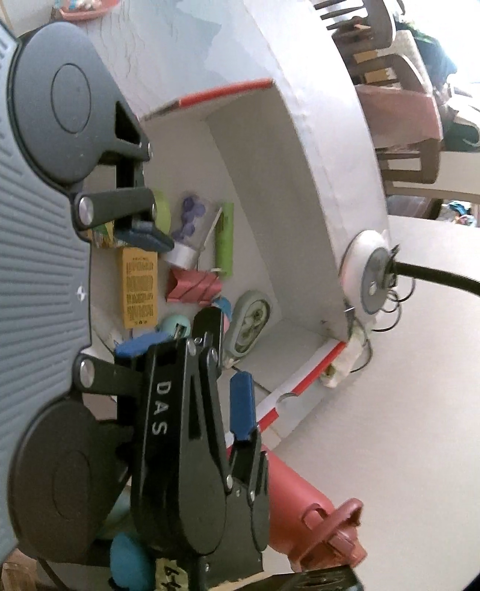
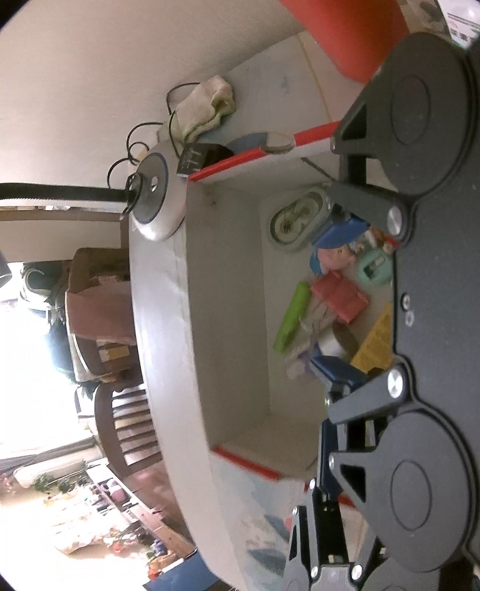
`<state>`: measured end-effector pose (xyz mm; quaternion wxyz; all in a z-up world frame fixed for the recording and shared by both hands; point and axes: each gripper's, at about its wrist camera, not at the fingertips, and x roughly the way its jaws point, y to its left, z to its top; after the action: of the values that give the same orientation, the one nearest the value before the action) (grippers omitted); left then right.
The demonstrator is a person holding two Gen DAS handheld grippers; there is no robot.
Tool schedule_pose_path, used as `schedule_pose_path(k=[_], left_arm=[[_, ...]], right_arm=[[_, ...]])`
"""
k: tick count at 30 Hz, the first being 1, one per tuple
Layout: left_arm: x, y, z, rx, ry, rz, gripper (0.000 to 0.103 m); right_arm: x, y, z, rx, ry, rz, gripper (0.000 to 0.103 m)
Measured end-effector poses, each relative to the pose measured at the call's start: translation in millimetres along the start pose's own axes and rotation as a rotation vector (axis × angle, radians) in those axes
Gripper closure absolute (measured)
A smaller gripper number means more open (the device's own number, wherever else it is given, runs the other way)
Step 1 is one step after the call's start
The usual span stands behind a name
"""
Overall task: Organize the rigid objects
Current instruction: 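Withdraw both tools from the box back over the pink heart bowl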
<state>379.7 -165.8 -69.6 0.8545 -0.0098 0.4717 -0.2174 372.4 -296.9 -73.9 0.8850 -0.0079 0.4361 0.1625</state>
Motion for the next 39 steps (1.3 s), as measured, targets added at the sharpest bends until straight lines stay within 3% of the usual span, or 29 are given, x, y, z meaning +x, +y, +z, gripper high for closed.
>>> schedule_pose_path(k=[4, 14, 18, 22, 27, 31, 33, 39], left_arm=[[-16, 7, -3, -0.004, -0.027, -0.010, 0.054], [-65, 38, -26, -0.012, -0.085, -0.003, 0.054], [-81, 58, -36, -0.032, -0.100, 0.003, 0.041], [-94, 82, -47, -0.055, -0.109, 0.017, 0.039], [-110, 115, -63, -0.085, -0.124, 0.057, 0.028], [-121, 145, -75, -0.116, -0.133, 0.076, 0.027], [-126, 162, -81, -0.136, -0.134, 0.089, 0.021], [-135, 208, -105, -0.171, -0.130, 0.143, 0.020]], right_arm=[[-13, 13, 0, -0.005, -0.027, 0.010, 0.038], [-34, 52, -5, 0.003, -0.058, 0.085, 0.025], [-37, 70, -5, 0.006, -0.071, 0.098, 0.021], [-35, 90, -4, 0.007, -0.068, 0.117, 0.019], [-29, 119, -5, 0.000, -0.058, 0.137, 0.015], [-23, 143, -6, -0.011, -0.049, 0.171, 0.012], [-18, 158, -7, -0.023, -0.031, 0.177, 0.012], [1, 201, -6, -0.067, 0.020, 0.183, 0.012]])
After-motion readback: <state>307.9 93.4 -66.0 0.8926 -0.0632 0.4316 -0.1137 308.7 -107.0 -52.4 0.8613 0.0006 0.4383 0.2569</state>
